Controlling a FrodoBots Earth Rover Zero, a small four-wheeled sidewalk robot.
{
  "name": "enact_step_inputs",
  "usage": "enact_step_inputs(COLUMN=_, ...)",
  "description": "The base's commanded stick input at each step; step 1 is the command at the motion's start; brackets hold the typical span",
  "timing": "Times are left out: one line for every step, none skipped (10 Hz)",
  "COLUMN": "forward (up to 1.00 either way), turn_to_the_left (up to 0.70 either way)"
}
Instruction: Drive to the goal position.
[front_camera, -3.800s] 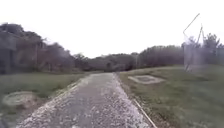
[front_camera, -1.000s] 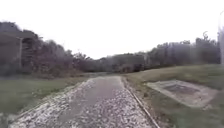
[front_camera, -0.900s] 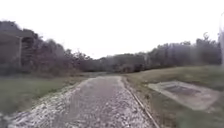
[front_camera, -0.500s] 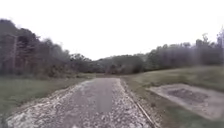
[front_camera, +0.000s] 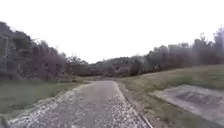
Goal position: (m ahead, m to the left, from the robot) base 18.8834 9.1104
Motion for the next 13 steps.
enact_step_inputs(forward=1.00, turn_to_the_left=0.00)
enact_step_inputs(forward=1.00, turn_to_the_left=0.27)
enact_step_inputs(forward=1.00, turn_to_the_left=0.27)
enact_step_inputs(forward=1.00, turn_to_the_left=0.27)
enact_step_inputs(forward=1.00, turn_to_the_left=0.27)
enact_step_inputs(forward=1.00, turn_to_the_left=0.27)
enact_step_inputs(forward=1.00, turn_to_the_left=0.27)
enact_step_inputs(forward=1.00, turn_to_the_left=0.27)
enact_step_inputs(forward=1.00, turn_to_the_left=0.27)
enact_step_inputs(forward=1.00, turn_to_the_left=0.27)
enact_step_inputs(forward=1.00, turn_to_the_left=0.27)
enact_step_inputs(forward=1.00, turn_to_the_left=0.27)
enact_step_inputs(forward=1.00, turn_to_the_left=0.27)
